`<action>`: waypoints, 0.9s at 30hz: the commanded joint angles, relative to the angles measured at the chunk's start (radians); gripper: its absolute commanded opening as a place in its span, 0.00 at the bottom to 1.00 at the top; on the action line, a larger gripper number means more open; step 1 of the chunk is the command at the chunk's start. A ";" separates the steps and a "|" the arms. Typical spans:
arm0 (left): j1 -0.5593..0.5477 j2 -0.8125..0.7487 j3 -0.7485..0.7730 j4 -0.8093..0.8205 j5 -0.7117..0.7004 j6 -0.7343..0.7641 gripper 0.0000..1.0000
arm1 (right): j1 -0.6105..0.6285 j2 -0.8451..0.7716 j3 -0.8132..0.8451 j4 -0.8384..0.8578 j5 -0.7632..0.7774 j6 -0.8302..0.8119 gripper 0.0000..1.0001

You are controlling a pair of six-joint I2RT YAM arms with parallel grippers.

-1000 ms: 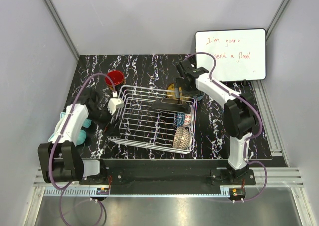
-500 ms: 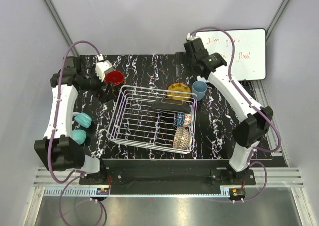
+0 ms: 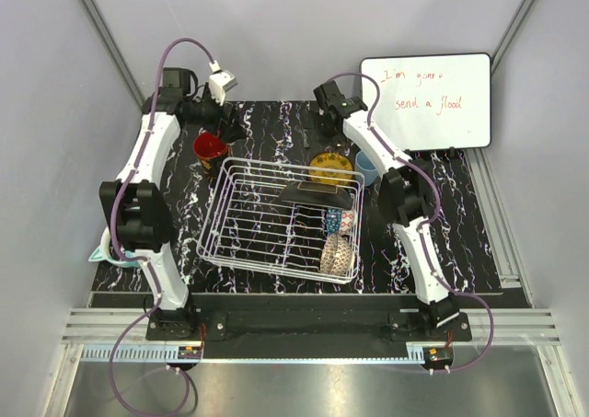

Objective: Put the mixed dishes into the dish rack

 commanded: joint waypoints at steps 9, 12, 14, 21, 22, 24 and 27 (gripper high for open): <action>-0.072 0.130 0.060 0.079 -0.015 -0.026 0.99 | -0.048 -0.033 -0.105 -0.060 -0.005 -0.016 0.99; -0.081 0.139 0.040 0.080 -0.027 0.003 0.99 | -0.051 -0.041 -0.151 -0.063 0.015 -0.019 1.00; -0.083 0.141 0.028 0.080 -0.044 0.023 0.99 | -0.056 -0.042 -0.175 -0.063 0.031 -0.023 1.00; -0.083 0.119 -0.046 0.080 -0.105 0.081 0.99 | -0.079 -0.041 -0.174 -0.063 0.038 -0.025 1.00; -0.081 0.114 -0.053 0.077 -0.108 0.081 0.99 | -0.085 -0.039 -0.169 -0.063 0.034 -0.026 1.00; -0.081 0.099 -0.084 0.077 -0.116 0.084 0.99 | -0.088 -0.039 -0.149 -0.063 0.028 -0.028 1.00; -0.081 0.079 -0.124 0.074 -0.122 0.091 0.99 | -0.102 -0.044 -0.131 -0.065 0.019 -0.025 1.00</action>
